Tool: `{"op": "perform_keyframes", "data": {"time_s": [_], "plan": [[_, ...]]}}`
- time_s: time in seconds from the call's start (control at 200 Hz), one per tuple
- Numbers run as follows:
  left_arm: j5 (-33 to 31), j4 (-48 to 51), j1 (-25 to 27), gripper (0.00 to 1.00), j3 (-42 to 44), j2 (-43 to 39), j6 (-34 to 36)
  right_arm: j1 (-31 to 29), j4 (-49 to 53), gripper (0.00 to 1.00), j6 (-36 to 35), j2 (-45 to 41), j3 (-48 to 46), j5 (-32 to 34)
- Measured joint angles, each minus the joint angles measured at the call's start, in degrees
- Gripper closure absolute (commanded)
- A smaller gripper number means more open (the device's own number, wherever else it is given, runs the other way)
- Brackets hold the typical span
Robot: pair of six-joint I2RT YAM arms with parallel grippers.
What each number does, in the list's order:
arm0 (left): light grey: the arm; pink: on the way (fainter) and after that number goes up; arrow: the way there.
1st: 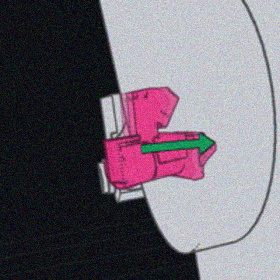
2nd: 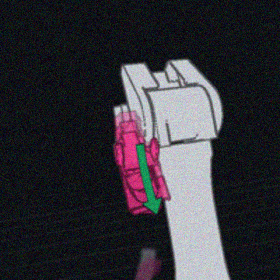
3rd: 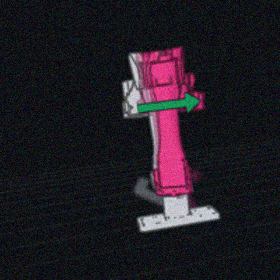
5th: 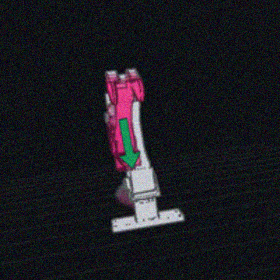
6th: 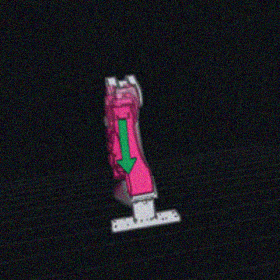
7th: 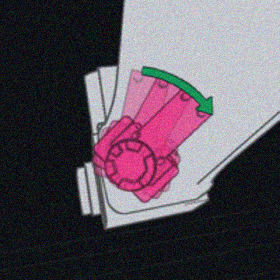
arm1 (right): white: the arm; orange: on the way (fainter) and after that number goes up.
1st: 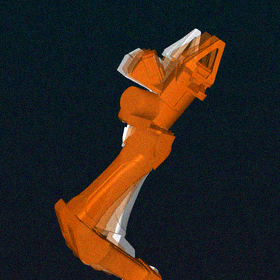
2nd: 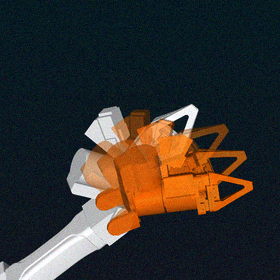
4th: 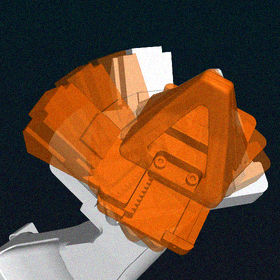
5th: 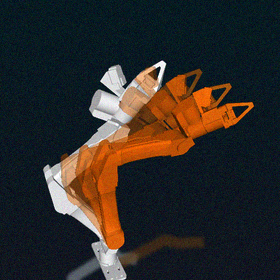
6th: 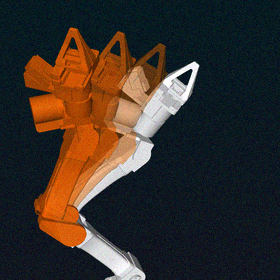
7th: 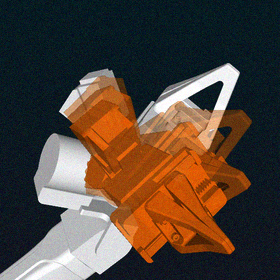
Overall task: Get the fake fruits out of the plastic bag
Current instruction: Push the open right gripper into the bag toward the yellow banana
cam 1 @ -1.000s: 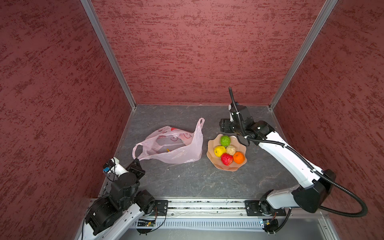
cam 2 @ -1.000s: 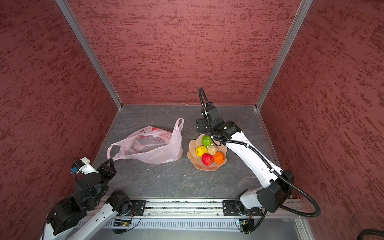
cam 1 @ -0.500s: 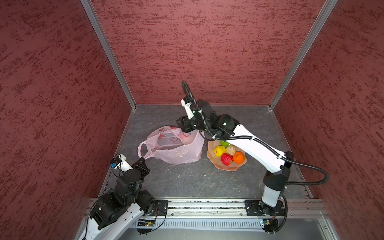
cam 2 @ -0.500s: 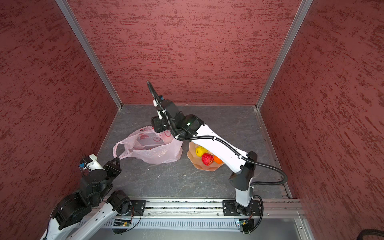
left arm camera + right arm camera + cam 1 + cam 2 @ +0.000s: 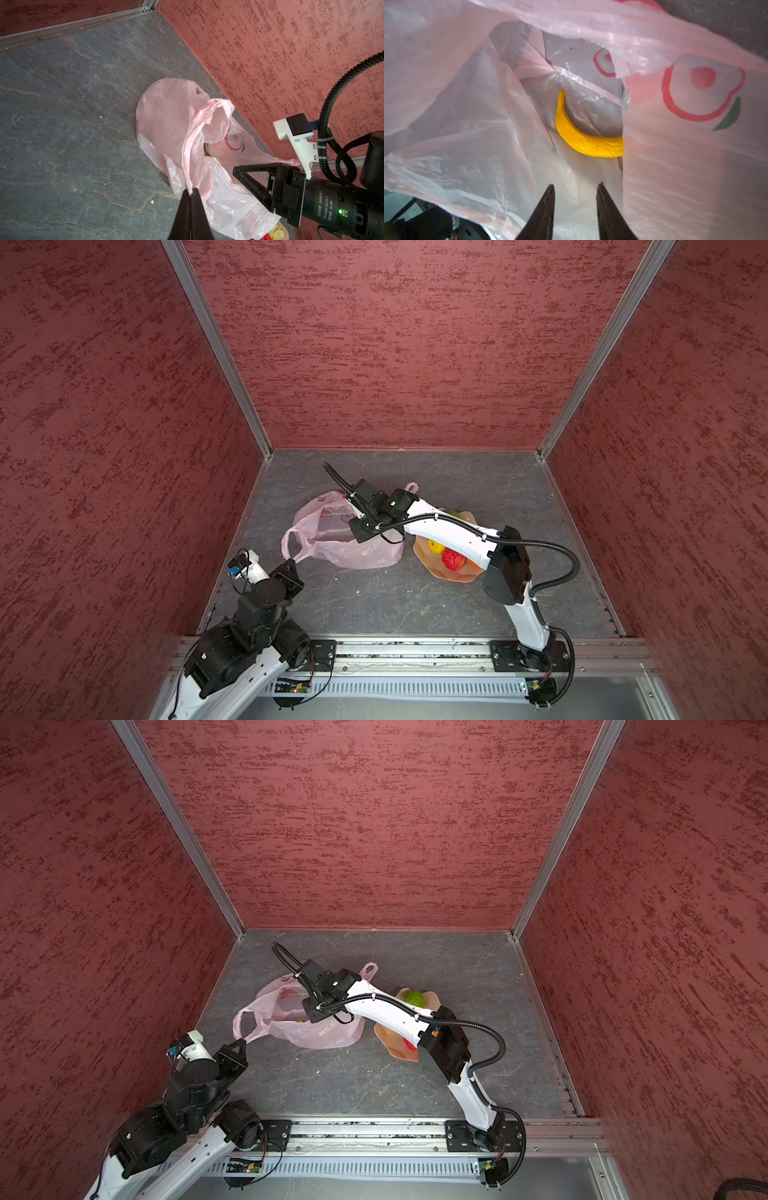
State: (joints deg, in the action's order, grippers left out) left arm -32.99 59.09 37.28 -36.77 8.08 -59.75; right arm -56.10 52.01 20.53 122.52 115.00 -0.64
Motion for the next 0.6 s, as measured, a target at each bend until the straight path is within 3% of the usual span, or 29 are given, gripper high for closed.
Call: {"op": "perform_keyframes", "data": {"time_s": [0.331,0.601], "plan": [[5.1,2.5,0.0,1.0,1.9,-0.5,-2.1,-0.1,1.8,0.66,2.7,-2.6,-17.2,-2.6],[9.2,5.5,0.0,1.0,2.4,3.2,-3.8,-0.2,1.3,0.67,5.4,-6.3,-21.8,-5.1]]}}
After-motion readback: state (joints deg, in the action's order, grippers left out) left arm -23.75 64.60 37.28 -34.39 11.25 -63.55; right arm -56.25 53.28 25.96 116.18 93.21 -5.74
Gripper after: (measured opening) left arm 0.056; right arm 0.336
